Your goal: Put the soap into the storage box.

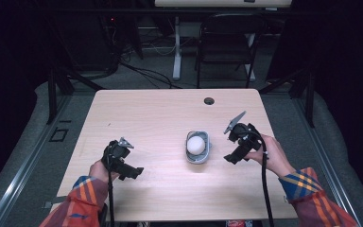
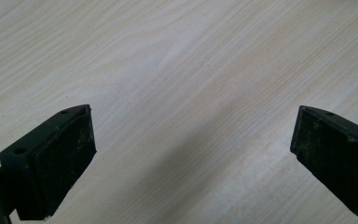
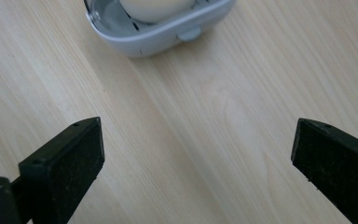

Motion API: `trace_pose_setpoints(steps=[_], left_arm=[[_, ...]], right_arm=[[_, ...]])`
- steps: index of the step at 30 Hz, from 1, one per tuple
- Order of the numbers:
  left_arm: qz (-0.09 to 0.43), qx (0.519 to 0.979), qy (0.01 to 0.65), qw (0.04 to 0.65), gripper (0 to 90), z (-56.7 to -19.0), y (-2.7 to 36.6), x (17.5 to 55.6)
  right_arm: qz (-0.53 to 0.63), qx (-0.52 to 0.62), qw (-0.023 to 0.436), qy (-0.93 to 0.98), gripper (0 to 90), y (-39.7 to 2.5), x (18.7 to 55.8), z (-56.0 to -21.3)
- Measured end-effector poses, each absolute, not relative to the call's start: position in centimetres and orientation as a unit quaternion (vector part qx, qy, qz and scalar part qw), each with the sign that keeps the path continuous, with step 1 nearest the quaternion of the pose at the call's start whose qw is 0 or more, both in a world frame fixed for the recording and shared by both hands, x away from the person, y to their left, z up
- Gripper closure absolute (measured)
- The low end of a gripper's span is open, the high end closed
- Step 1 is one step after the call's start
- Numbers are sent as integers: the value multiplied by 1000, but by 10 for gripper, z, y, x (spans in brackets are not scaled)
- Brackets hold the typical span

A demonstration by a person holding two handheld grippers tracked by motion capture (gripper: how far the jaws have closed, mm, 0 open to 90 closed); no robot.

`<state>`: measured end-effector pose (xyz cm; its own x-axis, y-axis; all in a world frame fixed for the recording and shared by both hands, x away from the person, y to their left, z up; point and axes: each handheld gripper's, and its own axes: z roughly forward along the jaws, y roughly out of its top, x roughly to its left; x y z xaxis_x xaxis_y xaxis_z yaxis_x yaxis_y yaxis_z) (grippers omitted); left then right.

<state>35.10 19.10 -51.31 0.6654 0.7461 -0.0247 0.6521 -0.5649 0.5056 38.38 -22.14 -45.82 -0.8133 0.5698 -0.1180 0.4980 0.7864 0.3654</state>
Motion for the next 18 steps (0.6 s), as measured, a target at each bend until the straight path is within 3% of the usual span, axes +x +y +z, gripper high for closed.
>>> trace_pose_setpoints(steps=[8,18], left_arm=[[97,879,399,243,0,-513,191,351],[98,878,401,243,0,-513,191,353]], right_arm=[[159,318,115,928,20,-255,364,-484],[105,347,101,927,129,-284,354,-510]])
